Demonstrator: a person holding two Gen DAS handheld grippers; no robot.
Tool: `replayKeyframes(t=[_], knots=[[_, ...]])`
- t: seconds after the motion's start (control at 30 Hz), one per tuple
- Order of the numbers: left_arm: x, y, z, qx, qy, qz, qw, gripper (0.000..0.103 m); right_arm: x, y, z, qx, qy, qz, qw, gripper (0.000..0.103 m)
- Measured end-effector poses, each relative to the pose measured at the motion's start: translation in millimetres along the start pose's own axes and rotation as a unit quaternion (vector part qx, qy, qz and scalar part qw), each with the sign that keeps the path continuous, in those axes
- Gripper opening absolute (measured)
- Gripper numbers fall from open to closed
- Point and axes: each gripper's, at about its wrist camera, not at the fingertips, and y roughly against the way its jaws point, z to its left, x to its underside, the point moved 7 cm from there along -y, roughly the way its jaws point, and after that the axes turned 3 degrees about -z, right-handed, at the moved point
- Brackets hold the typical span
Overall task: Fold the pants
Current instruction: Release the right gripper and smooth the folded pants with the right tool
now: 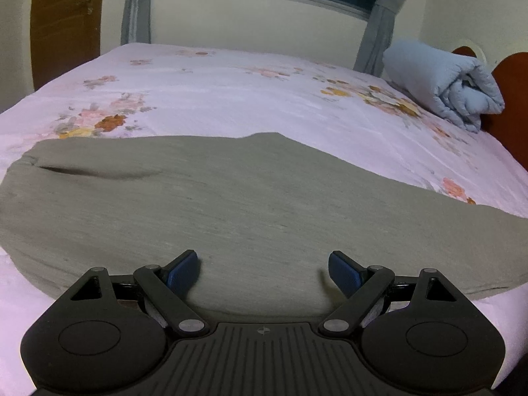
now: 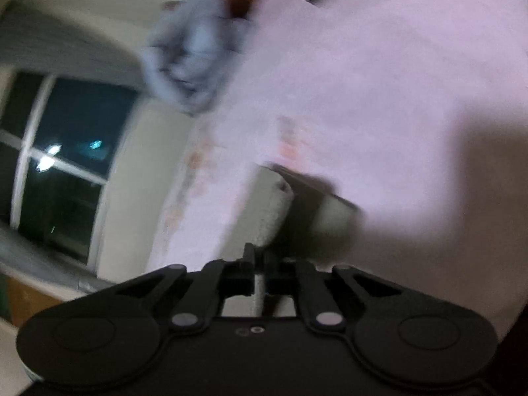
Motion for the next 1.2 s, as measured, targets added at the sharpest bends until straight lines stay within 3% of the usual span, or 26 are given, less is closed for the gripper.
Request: replayKeyframes(t=[0.07, 0.13, 0.23, 0.37, 0.47, 0.6, 0.73, 0.8, 0.9, 1.03, 1.1, 1.13, 1.2], knots=[[1, -1, 5, -0.001, 0.003, 0.002, 1.0000, 0.086, 1, 2, -11, 0.029, 0.005, 0.005, 1.000, 0.000], [1, -2, 8, -0.001, 0.002, 0.004, 1.0000, 0.086, 9, -11, -41, 0.063, -0.020, 0.038, 0.997, 0.000], [0, 0, 11, -0.001, -0.004, 0.005, 1.0000, 0.086, 10, -12, -47, 0.043, -0.036, 0.030, 0.998, 0.000], [0, 0, 16, -0.003, -0.007, 0.005, 1.0000, 0.086, 3, -9, -27, 0.018, -0.005, 0.018, 1.000, 0.000], [2, -2, 20, -0.005, -0.003, 0.007, 1.0000, 0.086, 2, -29, -41, 0.050, -0.003, 0.050, 0.998, 0.000], [2, 0, 24, -0.006, -0.003, 0.005, 1.0000, 0.086, 2, -18, -44, 0.042, -0.007, 0.055, 0.998, 0.001], [1, 1, 29, -0.007, -0.003, 0.004, 1.0000, 0.086, -20, 23, -36, 0.070, 0.027, -0.031, 0.997, 0.014], [-1, 1, 30, -0.012, -0.003, 0.001, 0.9999, 0.086, -32, 28, -23, 0.042, 0.032, -0.051, 0.997, 0.014], [-5, -1, 37, -0.028, 0.005, -0.010, 0.9995, 0.086, -30, -5, 3, 0.017, 0.060, -0.006, 0.998, 0.014], [-12, -6, 59, -0.068, 0.019, -0.018, 0.9973, 0.086, 3, -69, 33, 0.001, 0.086, 0.074, 0.994, 0.015], [-7, -19, 79, -0.102, 0.021, 0.016, 0.9945, 0.086, 31, -100, 40, 0.005, 0.102, 0.136, 0.985, 0.014], [-3, -23, 89, -0.105, 0.031, 0.027, 0.9936, 0.086, 40, -111, 33, 0.030, 0.110, 0.154, 0.982, 0.000], [0, -25, 101, -0.103, 0.024, 0.038, 0.9937, 0.086, 24, -111, 13, 0.067, 0.081, 0.106, 0.989, 0.000]])
